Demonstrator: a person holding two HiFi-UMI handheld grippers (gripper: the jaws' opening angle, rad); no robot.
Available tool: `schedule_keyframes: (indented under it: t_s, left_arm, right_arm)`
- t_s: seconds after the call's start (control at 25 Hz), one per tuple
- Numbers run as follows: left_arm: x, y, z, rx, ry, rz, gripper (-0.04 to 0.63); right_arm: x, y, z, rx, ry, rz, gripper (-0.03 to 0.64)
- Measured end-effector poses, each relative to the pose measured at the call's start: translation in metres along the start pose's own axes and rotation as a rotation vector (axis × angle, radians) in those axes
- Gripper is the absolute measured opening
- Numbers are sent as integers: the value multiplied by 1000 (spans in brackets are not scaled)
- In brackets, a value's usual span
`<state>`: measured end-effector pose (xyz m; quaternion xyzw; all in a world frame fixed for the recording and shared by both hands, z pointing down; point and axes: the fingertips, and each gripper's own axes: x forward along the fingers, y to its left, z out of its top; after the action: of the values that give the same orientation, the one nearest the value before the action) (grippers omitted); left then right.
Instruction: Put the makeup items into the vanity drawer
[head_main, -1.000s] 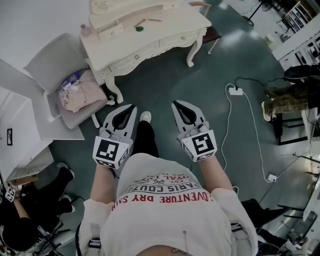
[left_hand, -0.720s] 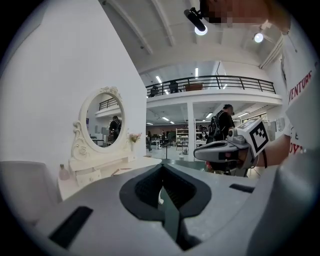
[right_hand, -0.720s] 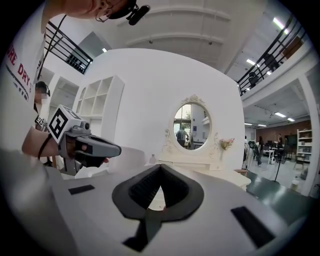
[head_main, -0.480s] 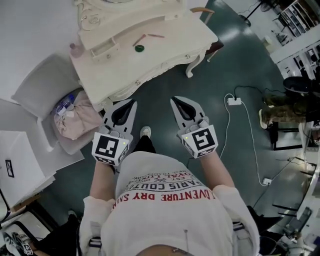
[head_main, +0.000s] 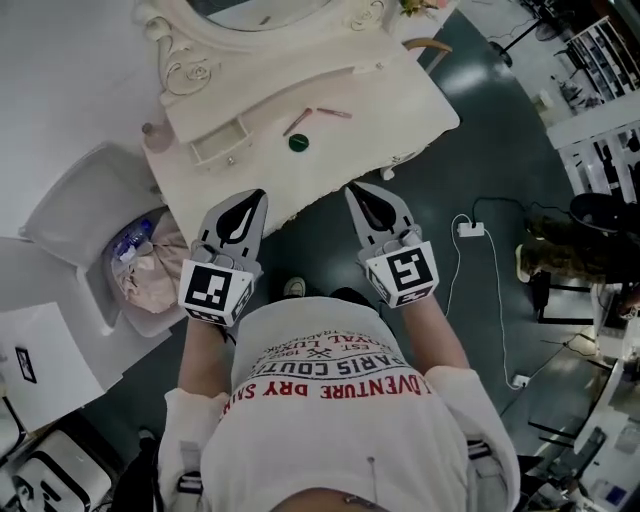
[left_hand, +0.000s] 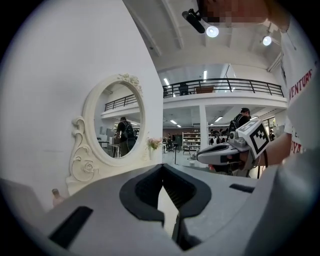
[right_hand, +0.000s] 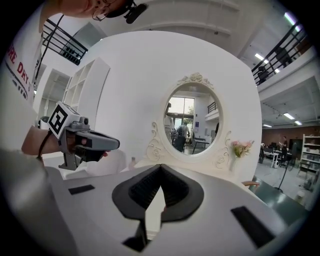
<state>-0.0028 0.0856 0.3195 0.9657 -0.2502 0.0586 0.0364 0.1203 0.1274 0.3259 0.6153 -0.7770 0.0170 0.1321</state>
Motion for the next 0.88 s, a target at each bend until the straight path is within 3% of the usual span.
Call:
schedule_keyframes:
  t_s: [0.32, 0.88]
  left_arm:
    - [54, 54, -13, -26, 23, 99, 7]
    - [154, 128, -22, -107, 39, 401, 6]
  right_arm:
    - [84, -48, -15, -20, 48, 90, -2]
    - [229, -140, -53, -69, 148, 404, -2]
